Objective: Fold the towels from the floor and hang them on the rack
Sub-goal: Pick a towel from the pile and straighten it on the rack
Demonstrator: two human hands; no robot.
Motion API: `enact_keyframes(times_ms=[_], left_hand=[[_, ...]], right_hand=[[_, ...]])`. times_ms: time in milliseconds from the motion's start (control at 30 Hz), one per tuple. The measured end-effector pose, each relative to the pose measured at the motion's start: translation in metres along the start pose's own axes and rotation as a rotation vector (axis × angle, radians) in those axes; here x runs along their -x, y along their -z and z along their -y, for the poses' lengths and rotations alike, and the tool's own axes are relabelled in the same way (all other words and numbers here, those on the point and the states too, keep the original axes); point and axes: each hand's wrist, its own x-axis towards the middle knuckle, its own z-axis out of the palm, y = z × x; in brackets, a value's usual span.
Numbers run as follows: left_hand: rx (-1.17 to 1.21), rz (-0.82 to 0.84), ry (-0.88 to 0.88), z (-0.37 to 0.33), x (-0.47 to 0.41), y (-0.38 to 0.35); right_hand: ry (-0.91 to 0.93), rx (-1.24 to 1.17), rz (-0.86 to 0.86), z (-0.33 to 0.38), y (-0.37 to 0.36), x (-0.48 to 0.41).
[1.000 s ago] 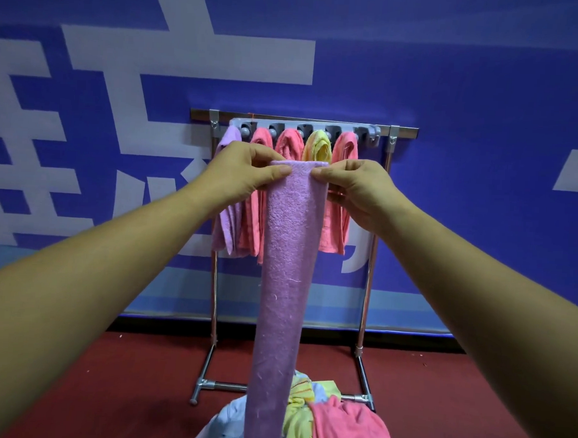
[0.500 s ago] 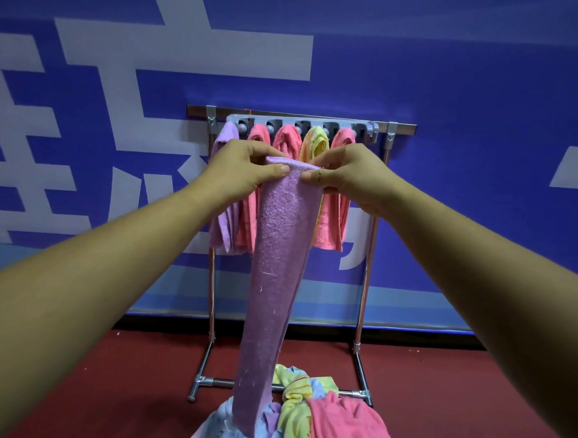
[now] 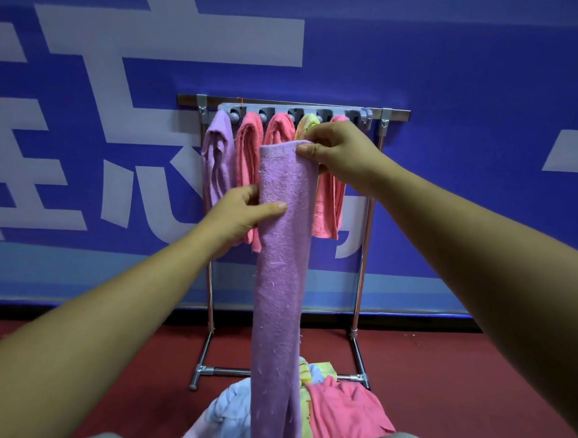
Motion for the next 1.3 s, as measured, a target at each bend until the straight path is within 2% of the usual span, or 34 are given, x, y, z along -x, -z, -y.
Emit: enact_keyframes(times_ms=[133, 367, 500, 600, 700, 800, 867, 900, 967, 1033, 1133, 1167, 1300], left_hand=[[-0.152, 0.015, 0.079, 0.041, 0.012, -0.001], [-0.068, 0.011, 0.256, 0.106, 0.036, -0.019], [-0.043, 0.01, 0.313, 0.118, 0.035, -0.008], [-0.042, 0.032, 0.279, 0.106, 0.024, 0.016], [0.031, 0.085, 0.261, 0.078, 0.011, 0.035], [0.093, 0.148, 0.253, 0.043, -0.002, 0.042], [0.096, 0.199, 0.251, 0.027, -0.01, 0.042], [0.088, 0.229, 0.264, 0.02, -0.012, 0.04], [0.088, 0.285, 0.288, 0.008, -0.016, 0.033], [0.073, 0.343, 0.304, -0.001, -0.014, 0.023], [0.039, 0.424, 0.316, -0.004, -0.012, 0.014], [0.041, 0.433, 0.32, -0.003, -0.012, 0.013], [0.069, 0.426, 0.328, 0.003, -0.014, 0.017]], right_hand=[[-0.004, -0.016, -0.019, 0.001, 0.0, 0.0], [-0.05, -0.147, -0.118, -0.006, 0.001, -0.007], [-0.142, -0.019, -0.282, -0.024, 0.009, -0.01], [-0.325, -0.007, -0.412, -0.053, 0.019, -0.005], [-0.528, -0.051, -0.436, -0.084, 0.019, 0.012], [-0.807, -0.153, -0.372, -0.109, 0.001, 0.034], [-0.985, -0.233, -0.24, -0.12, -0.02, 0.052], [-1.026, -0.199, -0.141, -0.125, -0.03, 0.058], [-0.986, -0.031, 0.048, -0.131, -0.045, 0.063], [-0.806, -0.07, 0.094, -0.124, -0.052, 0.056], [-0.572, -0.704, 0.177, -0.093, -0.049, 0.042], [-0.517, -0.785, 0.231, -0.082, -0.047, 0.038], [-0.402, -0.611, 0.477, -0.067, -0.042, 0.033]])
